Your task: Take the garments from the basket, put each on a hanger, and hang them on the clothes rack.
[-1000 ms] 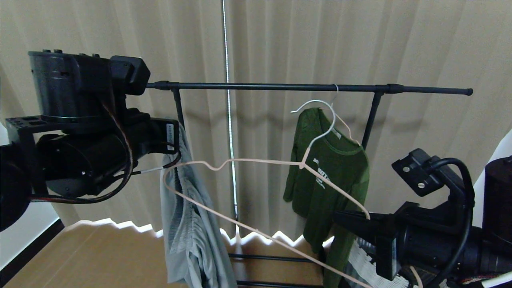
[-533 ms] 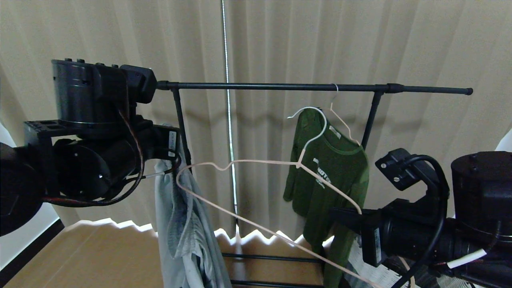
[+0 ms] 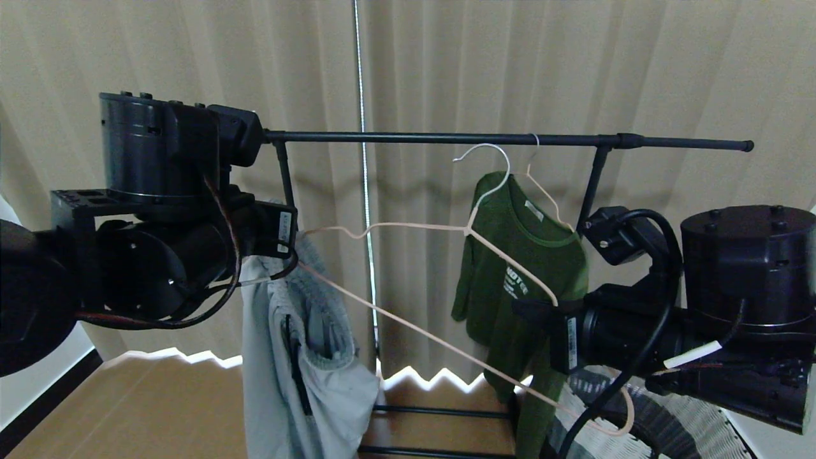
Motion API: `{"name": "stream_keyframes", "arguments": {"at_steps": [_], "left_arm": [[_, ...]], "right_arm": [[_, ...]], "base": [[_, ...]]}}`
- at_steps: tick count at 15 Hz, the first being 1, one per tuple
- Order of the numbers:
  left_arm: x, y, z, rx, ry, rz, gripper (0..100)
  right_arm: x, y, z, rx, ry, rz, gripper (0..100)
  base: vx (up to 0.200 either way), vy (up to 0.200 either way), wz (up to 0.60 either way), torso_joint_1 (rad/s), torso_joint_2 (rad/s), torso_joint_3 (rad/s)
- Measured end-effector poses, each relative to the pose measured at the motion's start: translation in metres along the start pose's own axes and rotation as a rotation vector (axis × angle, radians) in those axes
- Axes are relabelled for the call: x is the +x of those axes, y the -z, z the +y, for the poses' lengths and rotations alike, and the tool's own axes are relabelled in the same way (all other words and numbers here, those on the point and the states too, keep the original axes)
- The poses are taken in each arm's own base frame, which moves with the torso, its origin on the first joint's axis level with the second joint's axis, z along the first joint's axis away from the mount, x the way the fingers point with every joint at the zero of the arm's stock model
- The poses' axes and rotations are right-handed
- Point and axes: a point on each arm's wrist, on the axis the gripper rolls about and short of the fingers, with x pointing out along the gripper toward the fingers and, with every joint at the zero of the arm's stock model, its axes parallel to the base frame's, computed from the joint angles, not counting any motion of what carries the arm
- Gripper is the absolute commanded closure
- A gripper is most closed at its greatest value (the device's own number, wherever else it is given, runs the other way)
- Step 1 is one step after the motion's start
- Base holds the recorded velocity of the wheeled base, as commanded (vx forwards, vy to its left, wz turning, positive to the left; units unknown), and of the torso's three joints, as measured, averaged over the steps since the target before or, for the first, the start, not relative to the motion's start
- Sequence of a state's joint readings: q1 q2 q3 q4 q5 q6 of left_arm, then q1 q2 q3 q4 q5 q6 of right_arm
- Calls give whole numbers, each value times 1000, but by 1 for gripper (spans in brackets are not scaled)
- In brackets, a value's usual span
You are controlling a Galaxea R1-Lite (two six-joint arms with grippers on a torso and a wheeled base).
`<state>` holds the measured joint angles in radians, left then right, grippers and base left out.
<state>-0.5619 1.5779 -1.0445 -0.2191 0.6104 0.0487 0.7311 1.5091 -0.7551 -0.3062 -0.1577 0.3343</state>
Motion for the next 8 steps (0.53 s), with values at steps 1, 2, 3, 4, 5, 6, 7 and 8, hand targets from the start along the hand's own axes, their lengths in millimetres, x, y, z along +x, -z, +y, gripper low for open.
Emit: {"name": "stream_keyframes", "arguments": {"at_steps": [1,2,3,4,5,6,7,8], "left_arm": [[2,-3,-1,-7,0,-6,100],[4,-6,-2,-14,-2,-11,100],[7,-9,-3,-21,-7,-18,100],[9,-11,-3,-23,-9,-19,100],[12,-11,-3,-24,-13,-18,100],[14,-11,-4,-24,-16,-14,100],[16,-10,-4,-24,-20,-11,100],[18,-10,-2,-29,-27,-13,100]], "right_arm": [[2,-1,2,2,-3,0,100],[3,0,4,2,-11,3,100],[3,1,8,5,-22,9,100],[2,2,10,13,-31,12,100],[2,3,13,16,-36,12,100],[2,3,14,19,-38,10,100],[3,2,14,24,-40,10,100],[2,2,15,30,-42,10,100]], "base": [[0,0,0,0,0,0],[0,0,0,0,0,0],[0,0,0,0,0,0],[0,0,0,0,0,0],[0,0,0,0,0,0],[0,0,0,0,0,0],[0,0,0,0,0,0],[0,0,0,0,0,0]]}}
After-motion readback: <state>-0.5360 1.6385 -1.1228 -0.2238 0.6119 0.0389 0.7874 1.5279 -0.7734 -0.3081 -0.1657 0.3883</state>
